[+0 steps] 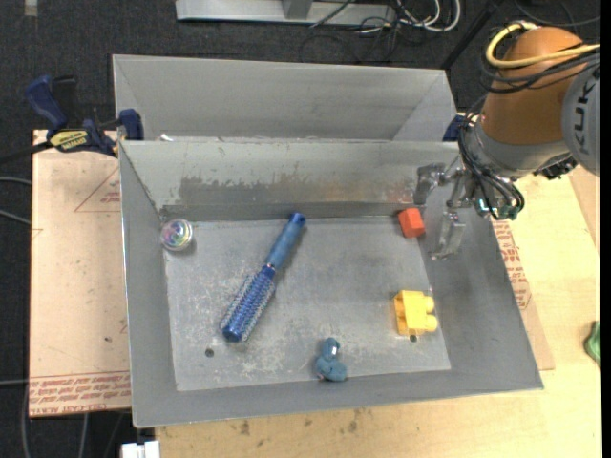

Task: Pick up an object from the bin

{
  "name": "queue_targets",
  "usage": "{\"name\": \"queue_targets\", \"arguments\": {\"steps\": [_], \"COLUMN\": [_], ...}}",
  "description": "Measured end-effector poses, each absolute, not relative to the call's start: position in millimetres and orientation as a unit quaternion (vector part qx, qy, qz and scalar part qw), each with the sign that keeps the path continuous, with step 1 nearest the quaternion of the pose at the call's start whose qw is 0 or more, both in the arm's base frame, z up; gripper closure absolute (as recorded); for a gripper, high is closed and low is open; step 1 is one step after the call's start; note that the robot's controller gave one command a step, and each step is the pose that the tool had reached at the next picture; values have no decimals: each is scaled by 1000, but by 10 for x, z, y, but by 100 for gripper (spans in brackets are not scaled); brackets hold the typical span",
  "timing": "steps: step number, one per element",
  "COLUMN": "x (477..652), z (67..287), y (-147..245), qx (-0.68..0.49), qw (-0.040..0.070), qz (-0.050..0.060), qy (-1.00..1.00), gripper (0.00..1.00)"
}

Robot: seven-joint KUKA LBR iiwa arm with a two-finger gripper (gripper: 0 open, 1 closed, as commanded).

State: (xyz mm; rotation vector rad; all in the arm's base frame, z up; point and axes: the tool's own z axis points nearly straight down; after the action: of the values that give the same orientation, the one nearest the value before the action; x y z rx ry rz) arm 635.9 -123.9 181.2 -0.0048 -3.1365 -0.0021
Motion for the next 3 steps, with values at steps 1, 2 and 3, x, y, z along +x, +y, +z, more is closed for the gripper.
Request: {"name": "queue_targets", "arguments": {"steps": [1,2,3], "x": [5391,5266,5165], "z": [677,1015,1065], "y": [-1312,-1181,-1232], "qx": [28,22,-90], "qw": [2,-1,0], "qz": [-1,-1,-1], "qy": [-1000,-1000,-996], "gripper": [0,0,0]}}
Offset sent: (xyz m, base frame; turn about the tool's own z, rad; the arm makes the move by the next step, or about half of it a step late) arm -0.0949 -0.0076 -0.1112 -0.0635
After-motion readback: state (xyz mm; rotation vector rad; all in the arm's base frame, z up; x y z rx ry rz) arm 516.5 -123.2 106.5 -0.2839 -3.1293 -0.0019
